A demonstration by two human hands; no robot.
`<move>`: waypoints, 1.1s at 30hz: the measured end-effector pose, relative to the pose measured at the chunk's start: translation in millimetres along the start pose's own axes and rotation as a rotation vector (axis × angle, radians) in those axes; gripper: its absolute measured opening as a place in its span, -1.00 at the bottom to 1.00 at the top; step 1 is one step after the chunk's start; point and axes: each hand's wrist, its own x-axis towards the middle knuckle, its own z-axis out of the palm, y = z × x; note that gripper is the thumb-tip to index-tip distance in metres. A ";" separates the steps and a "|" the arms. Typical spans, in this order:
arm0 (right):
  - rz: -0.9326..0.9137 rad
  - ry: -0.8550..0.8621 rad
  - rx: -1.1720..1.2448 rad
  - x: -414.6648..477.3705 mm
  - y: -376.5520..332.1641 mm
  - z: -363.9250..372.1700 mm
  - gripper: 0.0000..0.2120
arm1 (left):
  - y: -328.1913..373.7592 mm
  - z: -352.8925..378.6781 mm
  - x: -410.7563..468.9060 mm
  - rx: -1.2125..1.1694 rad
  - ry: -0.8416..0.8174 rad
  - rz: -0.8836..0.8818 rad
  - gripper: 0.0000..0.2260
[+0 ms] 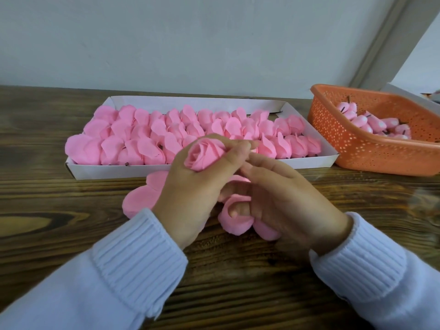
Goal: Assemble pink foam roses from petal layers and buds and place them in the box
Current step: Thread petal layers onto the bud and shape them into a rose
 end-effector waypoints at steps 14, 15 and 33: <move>-0.161 0.104 -0.129 -3.7 9.2 9.1 -0.43 | -4.1 1.2 -2.4 0.782 0.009 0.385 -0.84; -0.165 0.119 -0.150 -3.5 10.0 9.0 -0.48 | -3.7 2.1 -2.9 0.795 0.007 0.391 -0.83; 0.038 -0.011 0.140 1.5 7.2 3.9 -0.73 | 5.5 3.1 -2.0 0.077 0.094 0.174 -0.91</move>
